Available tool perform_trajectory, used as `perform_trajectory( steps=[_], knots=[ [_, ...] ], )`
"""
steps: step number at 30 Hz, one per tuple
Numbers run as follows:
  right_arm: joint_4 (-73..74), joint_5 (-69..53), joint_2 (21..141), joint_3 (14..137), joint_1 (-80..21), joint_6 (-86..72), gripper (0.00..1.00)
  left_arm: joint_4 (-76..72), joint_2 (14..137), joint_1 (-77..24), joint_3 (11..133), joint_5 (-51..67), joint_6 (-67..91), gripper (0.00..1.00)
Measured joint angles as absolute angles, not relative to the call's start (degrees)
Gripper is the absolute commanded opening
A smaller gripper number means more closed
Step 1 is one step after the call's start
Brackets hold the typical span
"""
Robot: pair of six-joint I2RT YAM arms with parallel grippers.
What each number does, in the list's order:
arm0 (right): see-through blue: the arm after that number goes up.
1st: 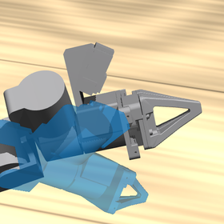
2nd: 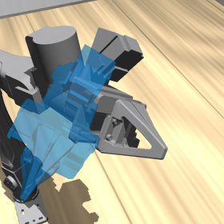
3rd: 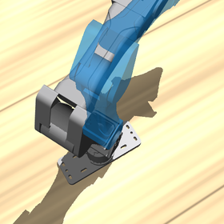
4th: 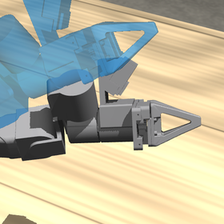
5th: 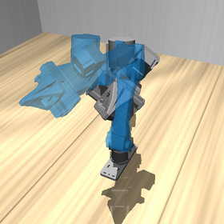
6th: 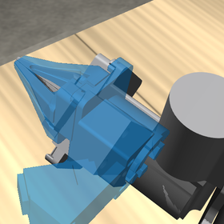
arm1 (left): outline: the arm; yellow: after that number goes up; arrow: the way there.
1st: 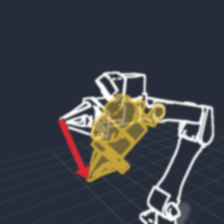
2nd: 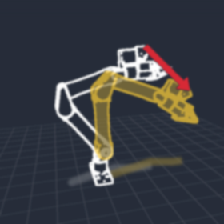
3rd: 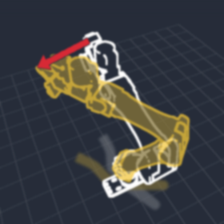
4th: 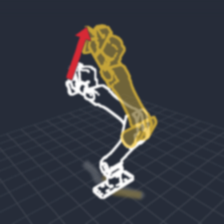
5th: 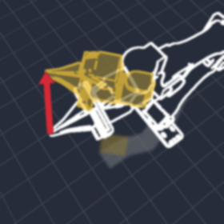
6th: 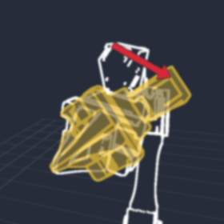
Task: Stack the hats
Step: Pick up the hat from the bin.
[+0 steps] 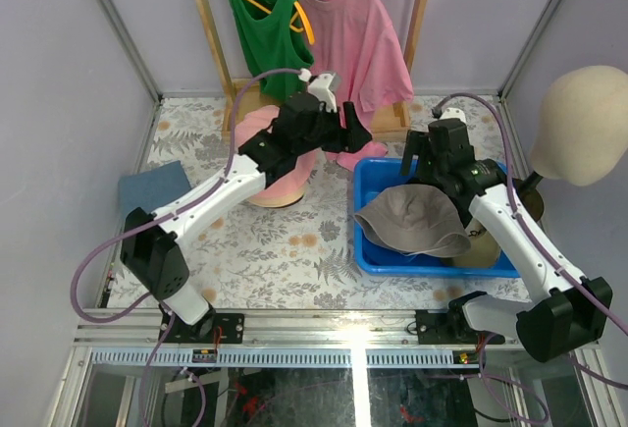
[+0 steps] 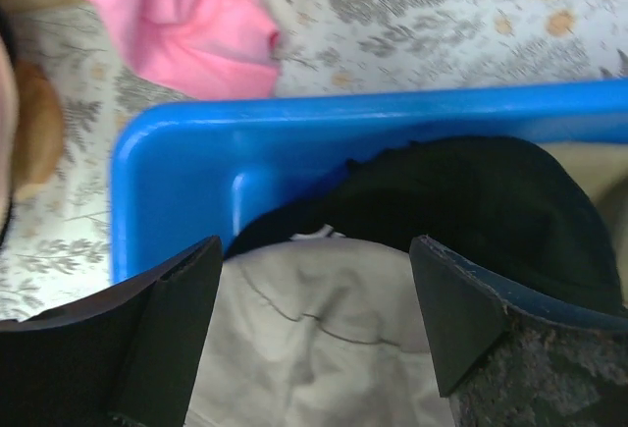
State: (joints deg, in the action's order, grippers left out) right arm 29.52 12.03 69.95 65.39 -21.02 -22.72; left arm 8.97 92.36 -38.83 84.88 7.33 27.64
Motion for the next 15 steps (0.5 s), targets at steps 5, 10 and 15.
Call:
perform_trajectory(
  steps=[5, 10, 15],
  knots=[
    [32.42, 13.50, 68.34, 61.84, -18.28, -22.17, 0.85, 10.46, 94.72, -40.14, 85.84, 8.82, 26.89, 0.65],
    [34.37, 13.61, 67.70, 59.22, -15.94, -21.71, 0.85, 10.83, 95.18, -40.47, 86.43, 9.39, 26.68, 0.65],
    [34.44, 12.38, 67.72, 58.22, -14.26, -21.39, 0.82, 10.76, 95.15, -40.47, 86.48, 9.65, 26.68, 0.65]
  ],
)
